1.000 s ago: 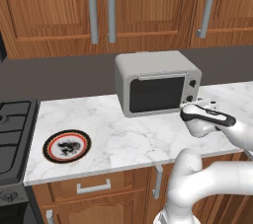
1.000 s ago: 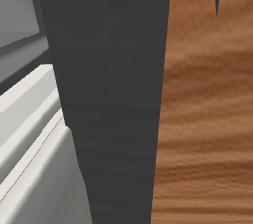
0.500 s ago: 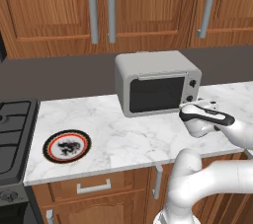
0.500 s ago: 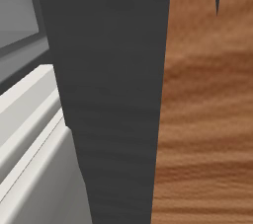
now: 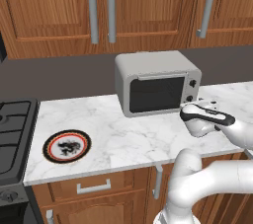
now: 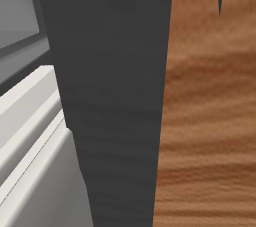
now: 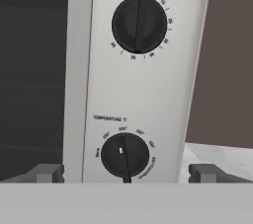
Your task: Pull the toaster oven rack outwards. Pick up the baguette from the plate and place it on the toaster oven rack. Close the toaster oven door fully and set the temperature to the lowest setting.
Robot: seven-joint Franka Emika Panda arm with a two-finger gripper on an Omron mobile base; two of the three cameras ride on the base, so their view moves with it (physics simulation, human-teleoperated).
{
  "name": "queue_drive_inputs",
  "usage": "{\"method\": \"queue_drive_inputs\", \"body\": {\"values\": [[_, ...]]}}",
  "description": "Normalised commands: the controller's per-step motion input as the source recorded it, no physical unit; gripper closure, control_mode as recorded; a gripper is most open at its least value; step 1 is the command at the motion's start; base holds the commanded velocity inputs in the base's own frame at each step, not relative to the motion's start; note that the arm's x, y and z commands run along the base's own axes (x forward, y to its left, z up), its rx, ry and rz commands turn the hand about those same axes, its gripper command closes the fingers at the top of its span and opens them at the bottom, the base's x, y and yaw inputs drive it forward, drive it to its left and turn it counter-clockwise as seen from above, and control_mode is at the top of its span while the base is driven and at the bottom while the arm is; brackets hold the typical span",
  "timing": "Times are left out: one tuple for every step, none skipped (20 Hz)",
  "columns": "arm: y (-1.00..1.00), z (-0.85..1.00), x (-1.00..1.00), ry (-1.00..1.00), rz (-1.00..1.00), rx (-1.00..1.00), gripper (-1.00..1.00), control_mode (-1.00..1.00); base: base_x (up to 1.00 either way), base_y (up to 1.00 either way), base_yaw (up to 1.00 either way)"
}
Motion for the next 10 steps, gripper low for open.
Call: {"method": "queue_drive_inputs", "body": {"values": [[0.0,0.0,0.05,0.0,0.0,0.0,-1.0,-1.0,0.0,0.0,0.0],[0.0,0.0,0.09,0.0,0.0,0.0,-1.0,-1.0,0.0,0.0,0.0],[0.0,0.0,0.13,0.0,0.0,0.0,-1.0,-1.0,0.0,0.0,0.0],[0.0,0.0,0.16,0.0,0.0,0.0,-1.0,-1.0,0.0,0.0,0.0],[0.0,0.0,0.16,0.0,0.0,0.0,-1.0,-1.0,0.0,0.0,0.0],[0.0,0.0,0.14,0.0,0.0,0.0,-1.0,-1.0,0.0,0.0,0.0],[0.0,0.0,0.14,0.0,0.0,0.0,-1.0,-1.0,0.0,0.0,0.0],[0.0,0.0,0.12,0.0,0.0,0.0,-1.0,-1.0,0.0,0.0,0.0],[0.0,0.0,0.09,0.0,0.0,0.0,-1.0,-1.0,0.0,0.0,0.0],[0.0,0.0,0.08,0.0,0.0,0.0,-1.0,-1.0,0.0,0.0,0.0]]}}
